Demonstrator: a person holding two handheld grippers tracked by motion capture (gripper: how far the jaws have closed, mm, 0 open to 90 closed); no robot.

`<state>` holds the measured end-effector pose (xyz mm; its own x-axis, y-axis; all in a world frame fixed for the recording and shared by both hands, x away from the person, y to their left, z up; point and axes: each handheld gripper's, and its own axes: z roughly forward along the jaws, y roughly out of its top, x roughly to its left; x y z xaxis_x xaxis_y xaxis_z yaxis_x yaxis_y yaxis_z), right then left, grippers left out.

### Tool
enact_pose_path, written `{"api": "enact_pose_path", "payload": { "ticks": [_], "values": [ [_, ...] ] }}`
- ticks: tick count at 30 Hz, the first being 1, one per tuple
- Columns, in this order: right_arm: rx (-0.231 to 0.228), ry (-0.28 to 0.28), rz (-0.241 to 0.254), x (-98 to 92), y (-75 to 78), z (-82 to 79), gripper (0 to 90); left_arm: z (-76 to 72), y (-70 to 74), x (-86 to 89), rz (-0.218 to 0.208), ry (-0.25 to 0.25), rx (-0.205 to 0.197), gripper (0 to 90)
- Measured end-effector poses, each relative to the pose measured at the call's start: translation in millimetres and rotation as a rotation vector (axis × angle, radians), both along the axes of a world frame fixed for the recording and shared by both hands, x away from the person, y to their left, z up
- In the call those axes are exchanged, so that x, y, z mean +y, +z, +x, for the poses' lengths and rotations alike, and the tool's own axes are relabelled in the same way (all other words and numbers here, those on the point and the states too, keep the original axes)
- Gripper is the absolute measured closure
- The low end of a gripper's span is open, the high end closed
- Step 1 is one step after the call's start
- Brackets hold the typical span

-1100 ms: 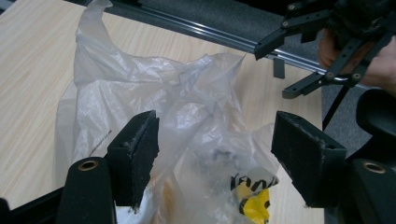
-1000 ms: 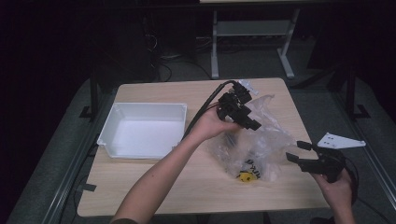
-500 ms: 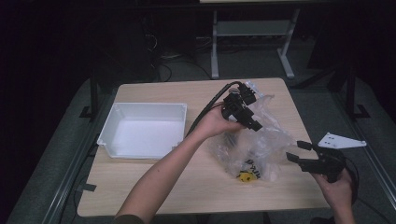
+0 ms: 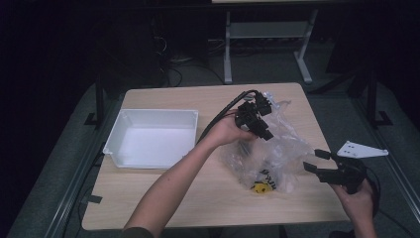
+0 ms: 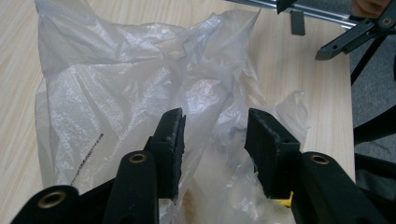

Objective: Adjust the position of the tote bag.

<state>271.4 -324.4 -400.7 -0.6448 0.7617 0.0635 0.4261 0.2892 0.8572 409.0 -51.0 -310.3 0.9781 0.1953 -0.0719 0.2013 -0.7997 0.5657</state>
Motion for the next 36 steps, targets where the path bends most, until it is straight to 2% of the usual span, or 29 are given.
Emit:
{"api": "enact_pose_path", "payload": {
  "ticks": [8,12,15,19,24,31,36],
  "values": [
    [-0.004,0.003,0.004,0.0,0.2,0.2,32.5,0.8,-3.5,-4.0,0.058,-0.002,-0.065,66.2],
    [-0.005,0.003,0.011,-1.0,0.4,0.0,32.6,0.3,-3.0,-5.7,0.089,-0.017,-0.097,79.8],
    [0.001,0.001,0.016,-0.9,0.5,-0.2,32.7,-0.9,-0.5,-5.5,0.093,-0.018,-0.105,89.2],
    [-0.01,-0.003,0.014,-1.4,1.6,-0.9,32.7,-1.8,6.1,-3.1,0.073,-0.018,-0.115,90.0],
    [-0.019,-0.016,0.038,-5.5,2.6,-2.3,32.6,-3.1,13.1,1.6,0.051,-0.007,-0.132,90.0],
    [-0.038,-0.032,0.044,-8.5,4.5,-4.4,32.6,-5.0,23.2,10.9,0.013,0.008,-0.138,90.0],
    [-0.047,-0.046,0.073,-12.9,5.3,-6.1,32.6,-7.7,29.3,16.8,-0.004,0.018,-0.145,90.0]
  ]
}}
